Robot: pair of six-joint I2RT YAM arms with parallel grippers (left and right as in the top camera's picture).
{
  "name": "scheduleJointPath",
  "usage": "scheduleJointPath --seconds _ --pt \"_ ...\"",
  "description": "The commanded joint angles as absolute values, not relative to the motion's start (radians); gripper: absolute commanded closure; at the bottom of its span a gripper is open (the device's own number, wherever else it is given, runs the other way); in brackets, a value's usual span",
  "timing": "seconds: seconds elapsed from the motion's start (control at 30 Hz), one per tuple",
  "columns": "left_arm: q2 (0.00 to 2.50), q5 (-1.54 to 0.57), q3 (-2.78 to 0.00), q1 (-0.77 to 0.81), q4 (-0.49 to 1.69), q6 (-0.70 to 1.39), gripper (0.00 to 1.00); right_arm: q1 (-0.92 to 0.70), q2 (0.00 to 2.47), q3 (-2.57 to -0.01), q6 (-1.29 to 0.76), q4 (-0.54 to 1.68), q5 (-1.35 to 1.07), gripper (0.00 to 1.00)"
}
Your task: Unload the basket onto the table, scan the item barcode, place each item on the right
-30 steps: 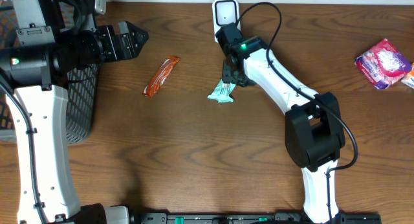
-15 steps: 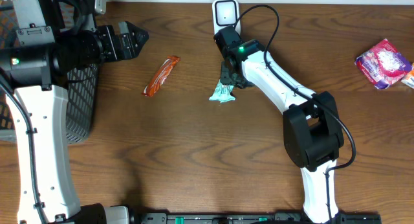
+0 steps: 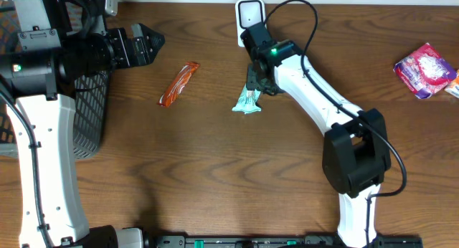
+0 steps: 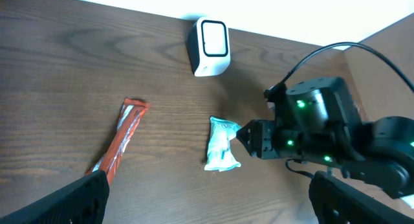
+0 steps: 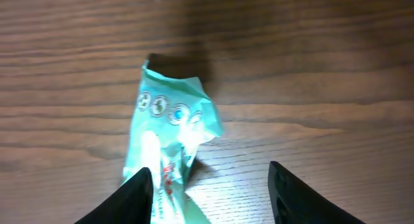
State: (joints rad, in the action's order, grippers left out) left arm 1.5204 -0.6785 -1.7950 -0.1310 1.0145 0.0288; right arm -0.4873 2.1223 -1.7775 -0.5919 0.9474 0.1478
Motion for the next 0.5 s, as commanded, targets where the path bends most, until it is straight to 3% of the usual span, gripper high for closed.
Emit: scheduleJointPath --seconds 0.0,0.13,0.47 --pt "1.524 -0.688 -1.799 -0.133 1.015 0.027 0.02 -0.498 2.100 -1.787 -0.597 0.933 0.117 0.41" --pt "1.524 -0.688 -1.799 -0.133 1.015 0.027 0.02 -0.521 2.100 -1.787 -0.586 0.912 0.117 0.36" --pt "1.524 -0.688 -1.799 -0.133 1.015 0.027 0.02 -0.571 2.127 -1.785 -0.585 0.900 0.133 0.44"
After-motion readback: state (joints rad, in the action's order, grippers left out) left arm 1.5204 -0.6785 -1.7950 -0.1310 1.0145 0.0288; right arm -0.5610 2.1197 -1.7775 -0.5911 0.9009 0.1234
